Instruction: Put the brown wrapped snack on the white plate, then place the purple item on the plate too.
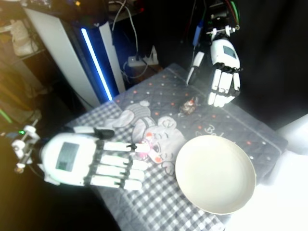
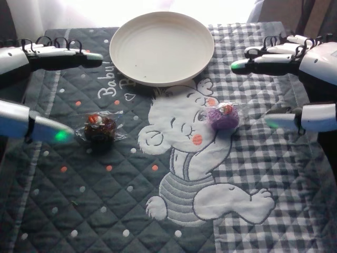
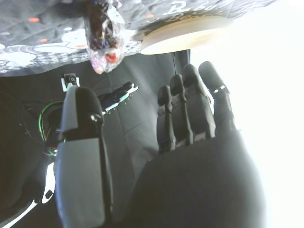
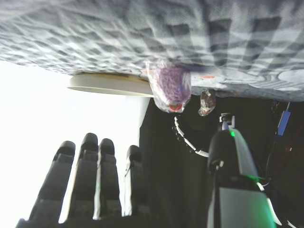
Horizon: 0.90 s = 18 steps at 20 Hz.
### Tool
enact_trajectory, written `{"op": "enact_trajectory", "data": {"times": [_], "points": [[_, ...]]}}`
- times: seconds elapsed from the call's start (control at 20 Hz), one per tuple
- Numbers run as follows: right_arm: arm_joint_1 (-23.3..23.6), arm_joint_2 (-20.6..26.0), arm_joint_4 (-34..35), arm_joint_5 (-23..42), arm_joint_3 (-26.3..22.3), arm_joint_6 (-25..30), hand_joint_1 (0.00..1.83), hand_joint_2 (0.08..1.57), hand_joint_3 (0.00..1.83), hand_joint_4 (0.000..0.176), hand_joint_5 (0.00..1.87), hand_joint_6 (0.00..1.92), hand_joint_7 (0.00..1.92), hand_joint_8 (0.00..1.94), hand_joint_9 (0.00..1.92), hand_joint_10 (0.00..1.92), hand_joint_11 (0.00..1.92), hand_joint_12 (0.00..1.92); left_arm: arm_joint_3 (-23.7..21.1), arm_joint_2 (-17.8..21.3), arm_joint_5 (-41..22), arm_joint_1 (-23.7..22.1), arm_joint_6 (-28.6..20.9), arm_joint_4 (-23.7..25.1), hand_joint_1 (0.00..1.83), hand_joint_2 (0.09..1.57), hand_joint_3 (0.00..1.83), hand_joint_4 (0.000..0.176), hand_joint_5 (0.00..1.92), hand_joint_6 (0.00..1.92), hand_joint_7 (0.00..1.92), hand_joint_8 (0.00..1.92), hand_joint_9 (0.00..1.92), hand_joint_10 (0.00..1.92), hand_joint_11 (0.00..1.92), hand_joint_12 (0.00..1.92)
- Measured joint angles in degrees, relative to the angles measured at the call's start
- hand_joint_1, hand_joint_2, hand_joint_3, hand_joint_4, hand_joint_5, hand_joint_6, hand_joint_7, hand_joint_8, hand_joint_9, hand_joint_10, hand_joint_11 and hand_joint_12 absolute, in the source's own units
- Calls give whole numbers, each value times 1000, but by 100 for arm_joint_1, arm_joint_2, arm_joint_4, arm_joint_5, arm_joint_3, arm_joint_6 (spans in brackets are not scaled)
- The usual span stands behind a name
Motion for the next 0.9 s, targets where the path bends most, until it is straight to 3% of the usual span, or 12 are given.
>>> {"op": "enact_trajectory", "data": {"times": [0.1, 0.15, 0.3, 0.45, 0.5, 0.55, 0.65, 0.7, 0.75, 0.8, 0.85, 0.9], "points": [[0, 0, -2, -2, 0, 0, 889, 1165, 0, 142, 322, 0, 186, 0, 248, 9, 0, 1095, 74, -107, 83, -105, -2, 109, 596, 909, 0, 176, 240, 0, 184, 0, 237, 3, 0, 842], [0, 0, 0, -2, 0, 0, 883, 1171, 2, 144, 316, 1, 177, 2, 222, 9, 0, 1020, 120, -173, 166, -186, 0, 192, 579, 894, 0, 176, 231, 0, 184, 0, 262, 13, 6, 845], [0, -2, 0, -2, 0, 0, 862, 1172, 0, 142, 321, 0, 189, 1, 258, 8, 0, 1081, 284, -494, 516, -511, -9, 640, 631, 873, 0, 176, 252, 2, 198, 1, 280, 4, 0, 713], [0, -13, 2, -2, 0, 0, 884, 1163, 0, 146, 323, 1, 194, 1, 276, 6, 0, 1152, 393, -715, 929, -745, -17, 1110, 667, 875, 0, 171, 313, 4, 437, 8, 505, 18, 63, 784], [0, -13, 0, -4, 0, 0, 895, 1158, 0, 153, 326, 1, 206, 3, 303, 13, 0, 1216, 422, -745, 1029, -752, -13, 1158, 731, 856, 0, 140, 411, 7, 573, 13, 634, 28, 157, 817], [0, -13, 0, -2, 0, 0, 909, 1153, 0, 140, 334, 4, 216, 6, 315, 15, 0, 1232, 474, -782, 1189, -750, -15, 1224, 770, 839, 0, 114, 493, 5, 692, 12, 729, 25, 240, 822], [2, -13, 0, 0, 0, 0, 896, 1159, 0, 138, 331, 2, 214, 2, 300, 3, 0, 1196, 503, -793, 1429, -748, -15, 1244, 827, 811, 0, 63, 693, 5, 937, 35, 1008, 86, 432, 946], [0, -15, 2, -4, 0, 0, 871, 1164, 3, 157, 309, 1, 202, 0, 234, 3, 0, 1121, 553, -817, 1460, -741, -17, 1235, 989, 891, 3, 0, 908, 3, 1141, 119, 1116, 571, 632, 1241], [0, -15, 2, -2, 0, 0, 871, 1164, 3, 157, 309, 1, 202, 0, 234, 3, 0, 1121, 573, -831, 1471, -741, -15, 1233, 989, 891, 3, 0, 908, 3, 1141, 119, 1116, 571, 632, 1241], [0, -20, 7, 0, 0, 0, 830, 1171, 3, 157, 309, 1, 207, 1, 238, 4, 0, 1168, 651, -918, 1484, -730, -57, 1224, 998, 949, 8, 0, 992, 8, 952, 841, 934, 1328, 655, 1704], [0, -26, 11, 0, 0, 0, 824, 1166, 0, 158, 312, 1, 211, 2, 280, 15, 0, 1201, 732, -1019, 1482, -730, -133, 1211, 1040, 1059, 12, 167, 1049, 818, 750, 1527, 824, 1826, 707, 1912], [0, -31, 9, 0, 0, 0, 824, 1166, 0, 158, 312, 1, 211, 2, 280, 15, 0, 1201, 776, -1084, 1482, -730, -201, 1207, 1040, 1059, 12, 167, 1049, 818, 750, 1527, 824, 1826, 707, 1912]]}}
